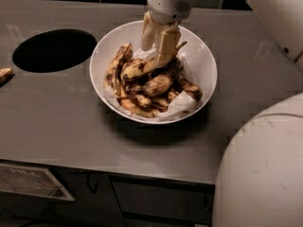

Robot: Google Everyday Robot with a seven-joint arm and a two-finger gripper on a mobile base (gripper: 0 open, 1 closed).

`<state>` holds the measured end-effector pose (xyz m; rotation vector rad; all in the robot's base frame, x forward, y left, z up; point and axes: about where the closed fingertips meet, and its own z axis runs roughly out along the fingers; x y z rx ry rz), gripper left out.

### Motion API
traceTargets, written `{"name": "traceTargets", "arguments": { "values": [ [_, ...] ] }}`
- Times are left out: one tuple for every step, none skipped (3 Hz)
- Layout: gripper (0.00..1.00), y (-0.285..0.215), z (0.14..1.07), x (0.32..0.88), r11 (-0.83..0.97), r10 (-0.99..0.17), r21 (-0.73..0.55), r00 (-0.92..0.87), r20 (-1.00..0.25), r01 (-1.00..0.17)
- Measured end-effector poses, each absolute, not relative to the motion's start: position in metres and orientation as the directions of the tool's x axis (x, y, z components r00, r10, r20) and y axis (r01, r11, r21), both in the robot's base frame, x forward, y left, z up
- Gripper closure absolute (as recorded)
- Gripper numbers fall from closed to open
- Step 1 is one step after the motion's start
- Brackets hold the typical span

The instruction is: Pick banana from white bowl

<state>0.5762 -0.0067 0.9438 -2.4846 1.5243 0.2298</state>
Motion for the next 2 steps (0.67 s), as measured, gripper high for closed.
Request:
{"name": "traceTargets", "arguments": {
  "values": [
    [0.47,-0.0038,0.9444,0.5781,-0.444,-0.856,-0.104,0.455,-0.246,-0.890],
    [0.48,-0.0006,0.9457,0.5780,-0.449,-0.852,-0.106,0.460,-0.249,-0.887]
  ]
}}
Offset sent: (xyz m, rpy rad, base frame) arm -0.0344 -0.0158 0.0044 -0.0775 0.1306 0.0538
